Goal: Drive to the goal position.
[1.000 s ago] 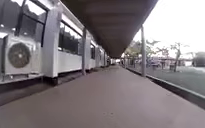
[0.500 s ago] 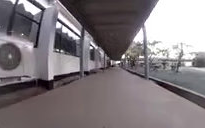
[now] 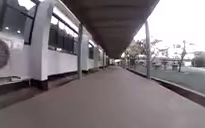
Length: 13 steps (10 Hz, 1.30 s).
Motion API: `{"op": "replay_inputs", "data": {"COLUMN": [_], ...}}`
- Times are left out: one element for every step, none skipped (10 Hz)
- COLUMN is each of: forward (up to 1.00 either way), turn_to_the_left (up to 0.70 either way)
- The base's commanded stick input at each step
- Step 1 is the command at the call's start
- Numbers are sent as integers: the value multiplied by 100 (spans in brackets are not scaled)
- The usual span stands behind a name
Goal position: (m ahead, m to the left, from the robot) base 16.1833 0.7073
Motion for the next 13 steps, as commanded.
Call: {"op": "replay_inputs", "data": {"forward": [70, 70, 70, 70, 70, 70, 70, 70, 70, 70, 70, 70, 70], "turn_to_the_left": [0, 0, 0, 0, 0, 0, 0, 0, 0, 0, 0, 0, 0]}}
